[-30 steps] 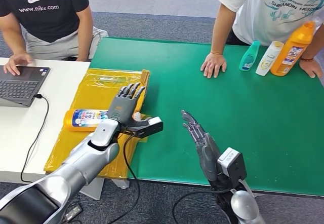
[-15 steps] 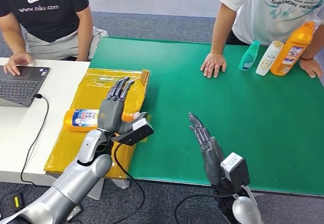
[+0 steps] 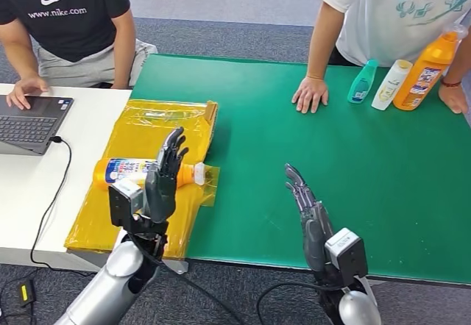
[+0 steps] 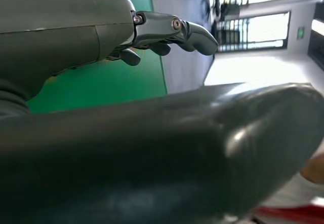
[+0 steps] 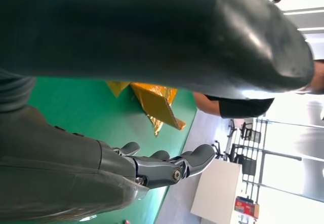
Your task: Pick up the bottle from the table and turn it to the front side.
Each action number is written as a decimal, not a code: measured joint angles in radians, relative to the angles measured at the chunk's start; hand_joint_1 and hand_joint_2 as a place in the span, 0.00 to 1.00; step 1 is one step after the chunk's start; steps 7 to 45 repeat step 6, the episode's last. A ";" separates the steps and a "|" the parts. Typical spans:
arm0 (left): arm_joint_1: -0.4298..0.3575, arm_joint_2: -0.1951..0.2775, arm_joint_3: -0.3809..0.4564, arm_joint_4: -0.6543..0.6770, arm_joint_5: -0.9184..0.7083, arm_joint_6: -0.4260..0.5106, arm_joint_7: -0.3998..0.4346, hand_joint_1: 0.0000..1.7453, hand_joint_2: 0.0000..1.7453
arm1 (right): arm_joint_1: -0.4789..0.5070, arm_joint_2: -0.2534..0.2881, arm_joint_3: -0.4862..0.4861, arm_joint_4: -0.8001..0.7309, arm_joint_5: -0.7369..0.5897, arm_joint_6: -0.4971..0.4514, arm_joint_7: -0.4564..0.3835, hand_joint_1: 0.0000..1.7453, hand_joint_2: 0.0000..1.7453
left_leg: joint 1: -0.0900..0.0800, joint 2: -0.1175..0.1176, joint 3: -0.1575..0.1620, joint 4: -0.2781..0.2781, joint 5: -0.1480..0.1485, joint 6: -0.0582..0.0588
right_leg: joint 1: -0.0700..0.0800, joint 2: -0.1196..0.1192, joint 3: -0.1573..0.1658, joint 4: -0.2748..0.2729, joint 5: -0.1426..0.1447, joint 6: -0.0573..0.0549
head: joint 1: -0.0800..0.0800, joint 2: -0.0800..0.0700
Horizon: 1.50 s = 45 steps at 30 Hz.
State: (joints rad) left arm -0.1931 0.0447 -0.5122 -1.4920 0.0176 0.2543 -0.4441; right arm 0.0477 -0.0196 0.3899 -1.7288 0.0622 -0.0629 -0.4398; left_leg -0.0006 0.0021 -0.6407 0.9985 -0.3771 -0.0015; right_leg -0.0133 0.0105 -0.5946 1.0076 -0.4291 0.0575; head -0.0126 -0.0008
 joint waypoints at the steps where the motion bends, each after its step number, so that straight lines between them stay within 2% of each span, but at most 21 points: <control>1: 0.009 -0.001 0.000 -0.009 0.056 -0.035 -0.006 0.00 0.00 | 0.000 -0.001 0.003 0.000 -0.002 -0.004 -0.001 0.00 0.00 | 0.000 0.000 0.000 0.000 0.000 0.000 | 0.000 0.000 0.000 0.000 0.000 0.000 | 0.000 0.000; 3: 0.026 -0.004 0.001 -0.027 0.144 -0.090 -0.014 0.00 0.00 | 0.000 -0.001 0.009 0.000 -0.008 -0.010 -0.003 0.00 0.00 | 0.000 0.000 0.000 0.000 0.000 0.000 | 0.000 0.000 0.000 0.000 0.000 0.000 | 0.000 0.000; 6: 0.045 -0.007 0.001 -0.049 0.195 -0.120 -0.018 0.00 0.00 | 0.000 -0.001 0.015 0.000 -0.013 -0.019 -0.006 0.00 0.00 | 0.000 0.000 0.000 0.000 0.000 0.000 | 0.000 0.000 0.000 0.000 0.000 0.000 | 0.000 0.000; 45: 0.045 -0.007 0.001 -0.049 0.195 -0.120 -0.018 0.00 0.00 | 0.000 -0.001 0.015 0.000 -0.013 -0.019 -0.006 0.00 0.00 | 0.000 0.000 0.000 0.000 0.000 0.000 | 0.000 0.000 0.000 0.000 0.000 0.000 | 0.000 0.000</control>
